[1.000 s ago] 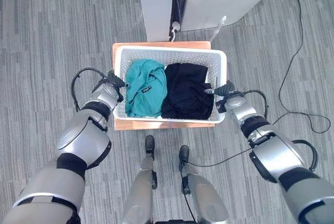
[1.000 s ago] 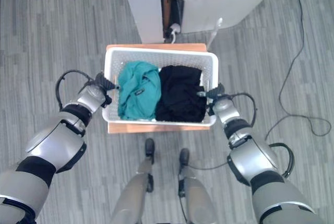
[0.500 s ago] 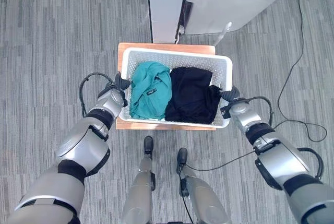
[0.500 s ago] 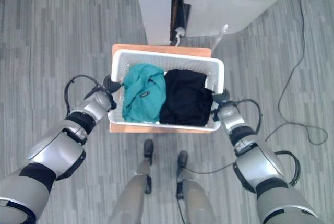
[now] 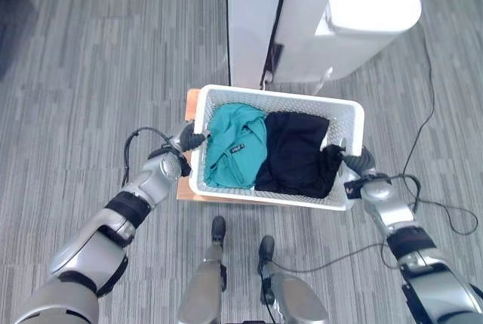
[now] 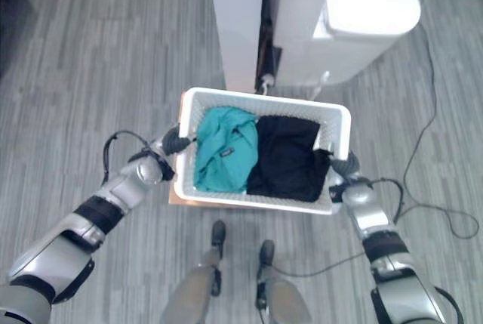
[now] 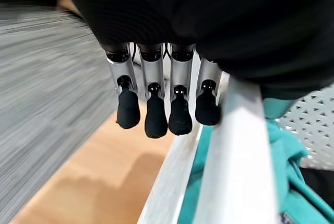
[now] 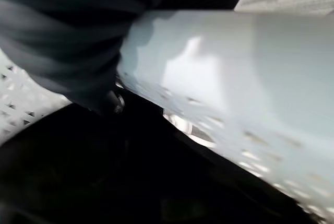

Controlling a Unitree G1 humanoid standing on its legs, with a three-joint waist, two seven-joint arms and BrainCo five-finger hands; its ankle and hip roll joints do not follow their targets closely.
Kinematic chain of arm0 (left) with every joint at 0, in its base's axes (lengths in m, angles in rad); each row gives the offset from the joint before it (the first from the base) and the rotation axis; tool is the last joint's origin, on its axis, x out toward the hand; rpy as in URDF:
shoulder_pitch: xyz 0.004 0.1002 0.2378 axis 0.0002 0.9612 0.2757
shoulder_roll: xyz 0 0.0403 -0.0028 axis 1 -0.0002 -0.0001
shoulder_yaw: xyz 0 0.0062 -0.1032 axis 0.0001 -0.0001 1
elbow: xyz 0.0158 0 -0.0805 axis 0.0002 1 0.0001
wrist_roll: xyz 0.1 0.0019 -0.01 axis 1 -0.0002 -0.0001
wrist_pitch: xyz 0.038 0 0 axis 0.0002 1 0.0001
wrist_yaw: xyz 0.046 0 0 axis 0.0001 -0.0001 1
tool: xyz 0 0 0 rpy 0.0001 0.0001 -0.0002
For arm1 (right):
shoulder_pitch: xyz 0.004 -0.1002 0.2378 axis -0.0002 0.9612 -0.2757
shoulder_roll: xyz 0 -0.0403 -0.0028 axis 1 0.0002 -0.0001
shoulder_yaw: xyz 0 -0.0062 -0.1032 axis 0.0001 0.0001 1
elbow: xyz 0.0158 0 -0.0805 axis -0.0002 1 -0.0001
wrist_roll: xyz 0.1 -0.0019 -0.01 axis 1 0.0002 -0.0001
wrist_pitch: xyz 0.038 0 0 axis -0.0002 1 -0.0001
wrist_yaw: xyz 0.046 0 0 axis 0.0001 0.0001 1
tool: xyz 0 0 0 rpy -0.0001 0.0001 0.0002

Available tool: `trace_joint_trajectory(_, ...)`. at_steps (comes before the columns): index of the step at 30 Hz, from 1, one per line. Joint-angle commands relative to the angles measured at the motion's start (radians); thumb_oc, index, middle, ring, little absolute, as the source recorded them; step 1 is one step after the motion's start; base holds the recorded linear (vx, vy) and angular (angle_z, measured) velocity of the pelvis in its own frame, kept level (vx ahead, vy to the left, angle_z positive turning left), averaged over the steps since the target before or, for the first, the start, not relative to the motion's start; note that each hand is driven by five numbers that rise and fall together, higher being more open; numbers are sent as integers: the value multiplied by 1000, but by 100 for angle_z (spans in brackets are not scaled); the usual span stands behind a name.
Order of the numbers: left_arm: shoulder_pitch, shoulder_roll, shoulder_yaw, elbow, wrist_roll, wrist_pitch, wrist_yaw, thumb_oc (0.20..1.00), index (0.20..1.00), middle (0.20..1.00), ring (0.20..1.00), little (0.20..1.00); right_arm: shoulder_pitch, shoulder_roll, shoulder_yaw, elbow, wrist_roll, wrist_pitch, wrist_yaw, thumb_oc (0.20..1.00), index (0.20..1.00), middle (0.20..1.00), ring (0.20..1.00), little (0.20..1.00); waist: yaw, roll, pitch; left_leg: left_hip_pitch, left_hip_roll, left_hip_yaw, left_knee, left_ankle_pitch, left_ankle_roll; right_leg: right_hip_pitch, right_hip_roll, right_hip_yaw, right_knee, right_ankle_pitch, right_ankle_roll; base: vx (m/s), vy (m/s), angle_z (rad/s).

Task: Grab the laundry basket,head to the washer,open it,put in the laundry and shut it.

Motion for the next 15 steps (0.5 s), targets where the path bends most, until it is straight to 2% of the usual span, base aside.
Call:
trace_joint_trajectory(1, -9, 15, 94, 60, 3, -20, -25, 200, 200, 200, 200, 200, 62, -132, -73, -41, -22, -39, 52, 200, 200, 200, 200, 200, 22, -35, -145, 133, 97, 46, 6, -151, -44, -30, -100, -25, 51, -25, 87, -21, -67, -3)
trace_joint_trajectory(6, -15, 9, 105, 21, -14, -33, -33, 200, 200, 200, 200, 200, 163, -161, -141, -86, -18, -39, 67, 200, 200, 200, 200, 200, 14, -39, -173, 118, 103, 11, 5, -119, -76, -11, -102, -77, 68, -49, 85, -120, -33, 13)
trace_joint_trajectory(7, -24, 2, 110, 18, -24, -39, -33, 200, 200, 200, 200, 200, 184, -178, -144, -116, -23, -43, 79, 200, 200, 200, 200, 200, 8, -51, -180, 157, 94, -30, 36, -174, -68, -8, -111, -73, 80, -43, 85, -142, 41, 31)
trace_joint_trajectory(8, -25, 2, 110, 18, -24, -39, -33, 200, 200, 200, 200, 200, 185, -179, -146, -117, -23, -42, 79, 200, 200, 200, 200, 200, 7, -52, -180, 153, 91, -31, 41, -173, -66, -9, -114, -74, 79, -40, 85, -161, 74, 24)
trace_joint_trajectory(9, -22, -3, 113, 4, -29, -43, -39, 200, 200, 200, 200, 200, 190, -182, -146, -131, -21, -44, 89, 200, 200, 200, 200, 200, 4, -58, -183, 161, 81, -53, 91, -214, -63, -12, -122, -66, 84, -34, 86, -194, 155, 4)
trace_joint_trajectory(10, -18, -12, 110, -6, -46, -44, -44, 200, 200, 200, 200, 200, 186, -184, -129, -147, -20, -43, 105, 200, 200, 200, 200, 200, -1, -60, -187, 185, 68, -102, 197, -264, -59, -28, -128, -41, 99, -21, 85, -195, 156, -19)
trace_joint_trajectory(11, -18, -12, 110, -7, -46, -44, -44, 200, 200, 200, 200, 200, 186, -184, -130, -148, -20, -42, 106, 200, 200, 200, 200, 200, -2, -62, -188, 179, 64, -103, 202, -262, -58, -30, -131, -41, 98, -17, 86, -196, 201, -30)
trace_joint_trajectory(12, -17, -15, 112, -6, -50, -42, -48, 200, 200, 200, 200, 200, 185, -186, -126, -153, -11, -40, 118, 200, 200, 200, 200, 200, -7, -60, -192, 195, 57, -126, 254, -285, -54, -45, -134, -17, 99, -3, 90, -166, 267, -41)
trace_joint_trajectory(13, -11, -17, 114, -3, -58, -38, -53, 200, 200, 200, 200, 200, 185, -181, -123, -164, -1, -32, 140, 200, 200, 200, 200, 200, -23, -54, -212, 252, 42, -165, 283, -330, -46, -78, -136, 27, 103, 27, 100, -210, 370, -52)
trace_joint_trajectory(14, -12, -23, 114, 7, -57, -36, -57, 200, 200, 200, 200, 200, 186, -180, -126, -175, -1, -26, 149, 200, 200, 200, 200, 200, -32, -45, -219, 284, 36, -171, 266, -367, -35, -95, -133, 54, 102, 43, 107, -147, 290, -55)
trace_joint_trajectory(15, -12, -24, 114, 8, -57, -37, -57, 200, 200, 200, 200, 200, 188, -181, -127, -177, -2, -25, 149, 200, 200, 200, 200, 200, -28, -43, -219, 288, 38, -167, 264, -368, -35, -95, -131, 58, 102, 44, 108, -244, 372, -60)
